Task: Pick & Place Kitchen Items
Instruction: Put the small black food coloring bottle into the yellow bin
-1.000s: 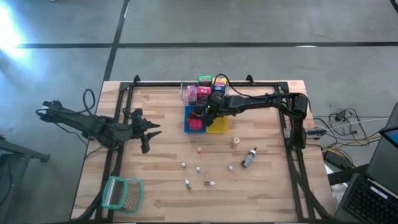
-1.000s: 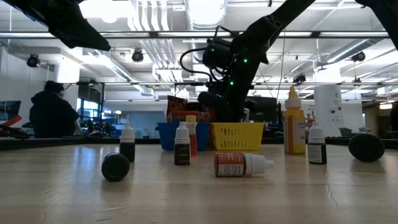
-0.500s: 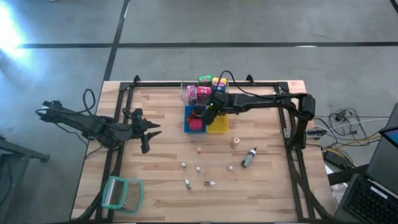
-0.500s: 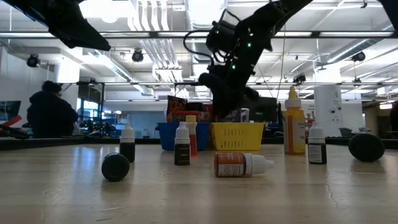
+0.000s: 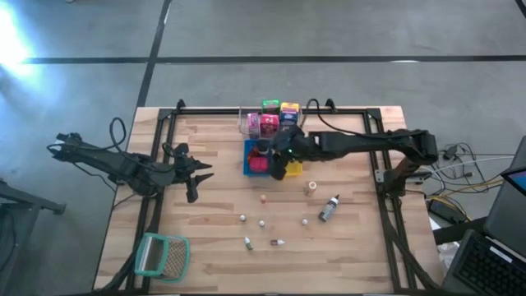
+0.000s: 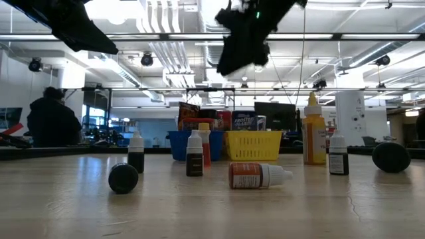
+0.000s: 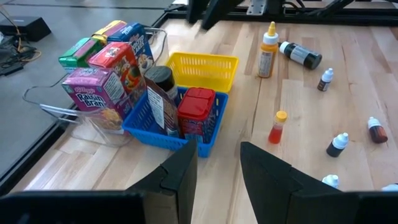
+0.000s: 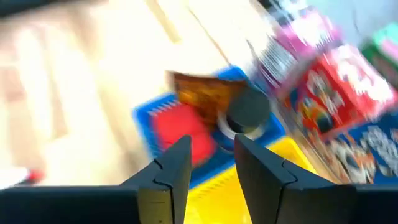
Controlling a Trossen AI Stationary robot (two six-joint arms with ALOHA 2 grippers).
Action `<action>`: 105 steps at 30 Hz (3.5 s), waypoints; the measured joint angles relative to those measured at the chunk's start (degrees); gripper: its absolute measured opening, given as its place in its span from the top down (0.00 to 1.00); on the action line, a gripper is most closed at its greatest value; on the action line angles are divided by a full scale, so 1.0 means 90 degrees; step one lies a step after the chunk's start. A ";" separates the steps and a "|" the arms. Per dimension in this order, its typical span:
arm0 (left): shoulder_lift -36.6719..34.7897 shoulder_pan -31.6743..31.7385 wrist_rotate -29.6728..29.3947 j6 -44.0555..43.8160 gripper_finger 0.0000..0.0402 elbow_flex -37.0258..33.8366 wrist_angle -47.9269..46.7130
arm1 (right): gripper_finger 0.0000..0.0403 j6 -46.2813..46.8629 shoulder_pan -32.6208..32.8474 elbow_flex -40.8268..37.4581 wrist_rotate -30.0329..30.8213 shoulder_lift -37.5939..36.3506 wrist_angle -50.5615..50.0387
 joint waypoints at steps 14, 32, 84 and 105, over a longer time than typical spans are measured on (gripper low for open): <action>0.0029 0.0000 0.0000 0.0002 0.68 0.0000 -0.0001 | 0.78 -0.1008 0.1392 0.0887 0.0017 -0.0623 0.0035; 0.0032 -0.0002 -0.0002 0.0000 0.68 0.0000 -0.0003 | 0.76 -0.0796 0.2350 0.1070 0.0151 -0.0584 0.0031; 0.0032 -0.0001 -0.0001 0.0001 0.68 0.0000 -0.0003 | 0.63 0.3373 0.3558 -0.2636 -0.0349 -0.0569 -0.0011; 0.0034 -0.0001 -0.0001 0.0001 0.68 0.0000 -0.0003 | 0.61 0.3519 0.3538 -0.2638 -0.0256 0.0215 0.0232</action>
